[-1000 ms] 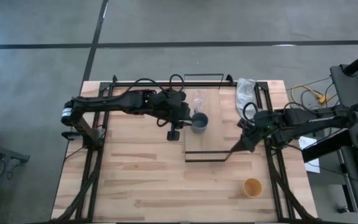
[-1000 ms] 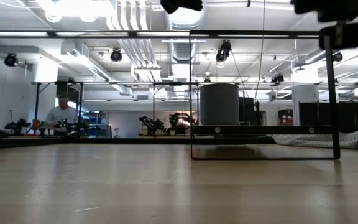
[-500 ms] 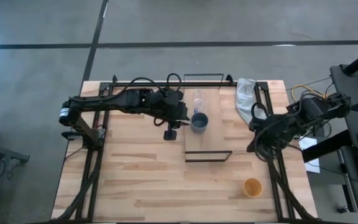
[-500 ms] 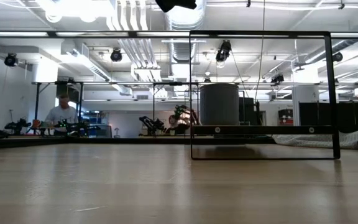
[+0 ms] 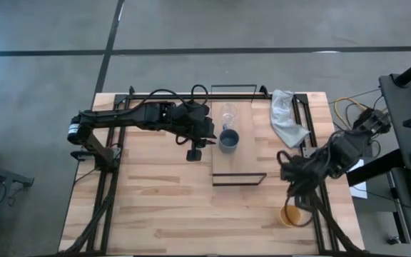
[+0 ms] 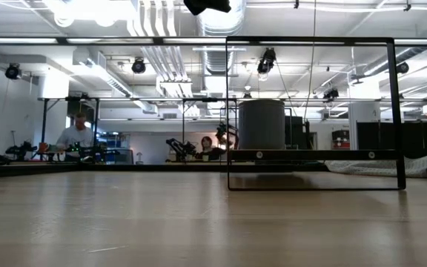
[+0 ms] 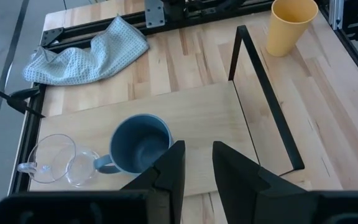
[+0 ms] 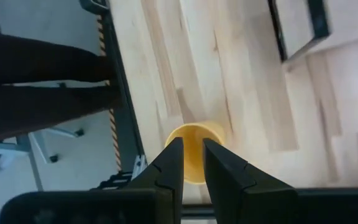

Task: Stack small to large cups/mugs on shelf
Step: Put the yellow cup on the shelf

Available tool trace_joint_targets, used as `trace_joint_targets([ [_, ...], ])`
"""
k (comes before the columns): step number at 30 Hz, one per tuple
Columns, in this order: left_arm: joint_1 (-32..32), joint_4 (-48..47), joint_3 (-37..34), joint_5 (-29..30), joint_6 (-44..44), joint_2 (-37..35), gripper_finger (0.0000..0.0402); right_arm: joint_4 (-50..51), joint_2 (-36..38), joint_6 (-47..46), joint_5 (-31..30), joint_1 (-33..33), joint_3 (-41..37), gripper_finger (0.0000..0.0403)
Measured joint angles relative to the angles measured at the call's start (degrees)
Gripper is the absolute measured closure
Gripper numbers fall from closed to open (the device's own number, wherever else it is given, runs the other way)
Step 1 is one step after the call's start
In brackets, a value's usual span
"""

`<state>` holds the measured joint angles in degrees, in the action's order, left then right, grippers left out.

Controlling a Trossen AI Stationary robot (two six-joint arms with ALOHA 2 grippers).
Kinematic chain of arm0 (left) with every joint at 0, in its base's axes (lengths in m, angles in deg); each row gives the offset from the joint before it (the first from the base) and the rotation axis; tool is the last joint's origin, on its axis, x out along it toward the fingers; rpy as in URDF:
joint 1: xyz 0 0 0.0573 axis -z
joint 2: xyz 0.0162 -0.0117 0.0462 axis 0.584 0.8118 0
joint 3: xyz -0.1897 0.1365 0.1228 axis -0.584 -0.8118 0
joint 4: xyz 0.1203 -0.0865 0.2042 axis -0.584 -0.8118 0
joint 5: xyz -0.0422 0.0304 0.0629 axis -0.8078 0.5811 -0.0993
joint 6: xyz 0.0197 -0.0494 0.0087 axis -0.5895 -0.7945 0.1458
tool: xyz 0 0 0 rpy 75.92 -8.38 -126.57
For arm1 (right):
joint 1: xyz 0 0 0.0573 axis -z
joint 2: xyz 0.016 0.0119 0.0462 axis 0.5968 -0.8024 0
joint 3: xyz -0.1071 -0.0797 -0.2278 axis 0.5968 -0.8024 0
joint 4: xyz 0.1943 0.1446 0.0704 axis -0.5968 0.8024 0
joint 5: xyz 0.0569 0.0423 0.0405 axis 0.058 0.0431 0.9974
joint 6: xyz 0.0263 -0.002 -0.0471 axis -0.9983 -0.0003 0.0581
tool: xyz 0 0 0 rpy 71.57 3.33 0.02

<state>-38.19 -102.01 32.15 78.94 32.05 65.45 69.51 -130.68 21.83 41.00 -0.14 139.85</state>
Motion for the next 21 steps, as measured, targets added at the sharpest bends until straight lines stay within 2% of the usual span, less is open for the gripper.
trace_joint_targets([
  [7, 0.2, 0.0, 0.0, 0.0, 0.0, -0.1, 0.0333, 0.4, -4.3, -9.9, 0.0, -3.7, -0.4, 0.0349],
  [12, 0.7, 0.0, 0.0, -0.1, 0.0, -0.1, 0.0333, 2.1, -6.0, -10.8, 0.0, -4.8, -1.2, 0.0349],
  [16, 1.4, -0.2, 0.0, -0.1, 0.0, -0.2, 0.0333, 4.2, -6.4, -13.4, 0.0, -5.0, -3.5, 0.0349],
  [21, 2.5, -0.9, 0.0, -0.1, 0.0, -0.2, 0.0333, 4.2, -5.4, -22.3, 1.7, -5.0, -8.2, 0.0349],
])
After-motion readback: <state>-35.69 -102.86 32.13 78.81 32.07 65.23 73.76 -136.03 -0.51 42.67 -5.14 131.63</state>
